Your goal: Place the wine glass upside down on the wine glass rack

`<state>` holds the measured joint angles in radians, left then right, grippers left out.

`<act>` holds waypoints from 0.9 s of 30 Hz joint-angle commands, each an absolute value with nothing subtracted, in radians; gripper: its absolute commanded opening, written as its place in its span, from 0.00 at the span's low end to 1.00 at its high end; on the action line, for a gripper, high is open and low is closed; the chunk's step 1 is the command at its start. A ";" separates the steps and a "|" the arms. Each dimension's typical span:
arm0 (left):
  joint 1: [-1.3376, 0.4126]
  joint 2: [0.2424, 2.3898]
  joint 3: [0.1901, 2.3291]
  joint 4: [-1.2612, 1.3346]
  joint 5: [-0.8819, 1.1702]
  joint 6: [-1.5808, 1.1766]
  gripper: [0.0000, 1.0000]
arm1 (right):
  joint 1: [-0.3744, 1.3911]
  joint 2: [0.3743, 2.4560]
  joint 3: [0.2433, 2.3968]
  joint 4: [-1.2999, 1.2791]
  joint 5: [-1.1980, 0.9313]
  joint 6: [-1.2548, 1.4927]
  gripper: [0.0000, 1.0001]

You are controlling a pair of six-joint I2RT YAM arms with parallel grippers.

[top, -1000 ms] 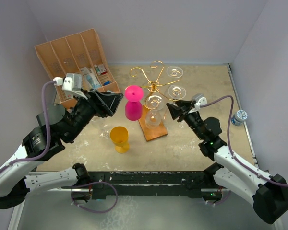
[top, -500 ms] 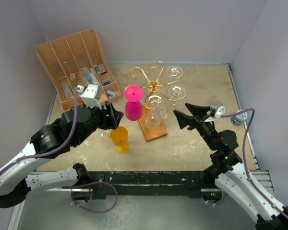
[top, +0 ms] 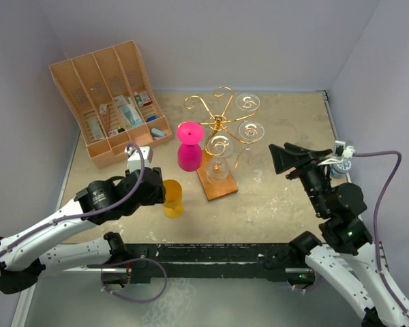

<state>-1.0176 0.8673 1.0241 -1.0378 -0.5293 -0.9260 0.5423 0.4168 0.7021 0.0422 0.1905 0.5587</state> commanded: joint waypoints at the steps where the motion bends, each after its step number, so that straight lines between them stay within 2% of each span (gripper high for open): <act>1: -1.022 0.889 0.993 -1.070 -0.575 -1.018 0.49 | 0.541 0.442 0.789 0.009 0.233 0.594 0.67; 10: -1.019 0.960 0.933 -1.003 -0.664 -1.063 0.34 | 0.541 0.448 0.830 0.006 0.215 0.634 0.65; 18: -1.015 0.994 0.918 -0.959 -0.675 -1.079 0.16 | 0.541 0.457 0.833 0.031 0.232 0.632 0.65; 22: -1.014 0.990 0.920 -0.960 -0.671 -1.082 0.02 | 0.541 0.481 0.843 0.035 0.235 0.636 0.64; 27: -1.014 0.981 1.003 -1.007 -0.659 -1.069 0.00 | 0.541 0.512 0.872 0.052 0.207 0.634 0.64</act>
<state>-1.0168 0.9966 0.9192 -0.9894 -0.6434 -1.0637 0.5423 0.4854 0.8097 -0.0120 0.2180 0.6266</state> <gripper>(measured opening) 0.006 0.642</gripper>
